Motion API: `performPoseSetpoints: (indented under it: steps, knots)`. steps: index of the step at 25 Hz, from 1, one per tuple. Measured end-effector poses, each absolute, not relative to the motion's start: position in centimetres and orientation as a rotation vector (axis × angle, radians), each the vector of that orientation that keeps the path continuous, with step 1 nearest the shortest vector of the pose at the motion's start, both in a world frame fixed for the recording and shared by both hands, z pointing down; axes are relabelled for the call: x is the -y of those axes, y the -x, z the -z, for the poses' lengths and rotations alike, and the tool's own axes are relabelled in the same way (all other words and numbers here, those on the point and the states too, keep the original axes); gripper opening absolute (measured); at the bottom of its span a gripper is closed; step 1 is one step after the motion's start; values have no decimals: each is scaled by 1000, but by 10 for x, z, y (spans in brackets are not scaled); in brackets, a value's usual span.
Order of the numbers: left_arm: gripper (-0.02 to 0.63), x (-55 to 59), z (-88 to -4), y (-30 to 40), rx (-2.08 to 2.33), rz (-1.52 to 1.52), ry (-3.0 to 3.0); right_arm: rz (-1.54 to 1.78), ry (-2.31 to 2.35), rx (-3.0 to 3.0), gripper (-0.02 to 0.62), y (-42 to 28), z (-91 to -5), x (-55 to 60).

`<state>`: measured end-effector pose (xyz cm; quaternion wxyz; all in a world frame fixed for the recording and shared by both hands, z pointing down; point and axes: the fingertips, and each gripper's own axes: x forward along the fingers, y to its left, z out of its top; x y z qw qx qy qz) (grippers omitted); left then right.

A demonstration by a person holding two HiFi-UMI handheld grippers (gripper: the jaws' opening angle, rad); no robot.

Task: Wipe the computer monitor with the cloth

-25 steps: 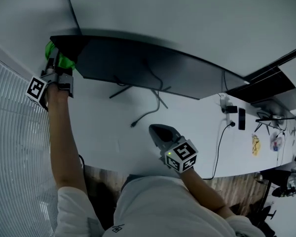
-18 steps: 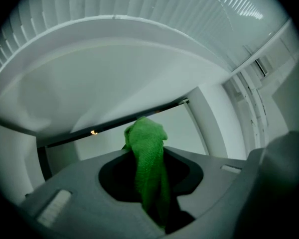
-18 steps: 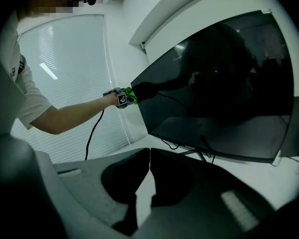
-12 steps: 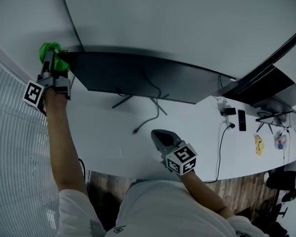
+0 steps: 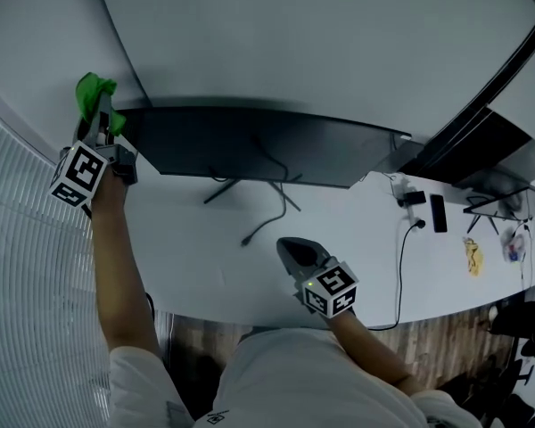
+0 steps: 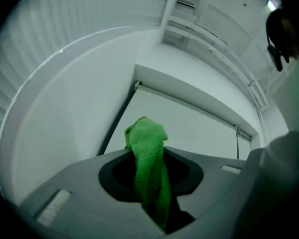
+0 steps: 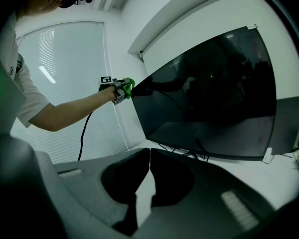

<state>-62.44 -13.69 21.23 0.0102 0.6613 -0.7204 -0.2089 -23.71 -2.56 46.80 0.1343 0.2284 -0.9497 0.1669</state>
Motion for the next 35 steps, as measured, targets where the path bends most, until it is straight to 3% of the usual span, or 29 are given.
performPoseSetpoints:
  steps: [11, 35]
  knots:
    - [103, 154, -218, 546, 2348, 319, -2209, -499, -738, 2749, 3, 203, -465, 26]
    - [104, 192, -222, 354, 2180, 101, -2403, -537, -973, 2749, 3, 71, -453, 28]
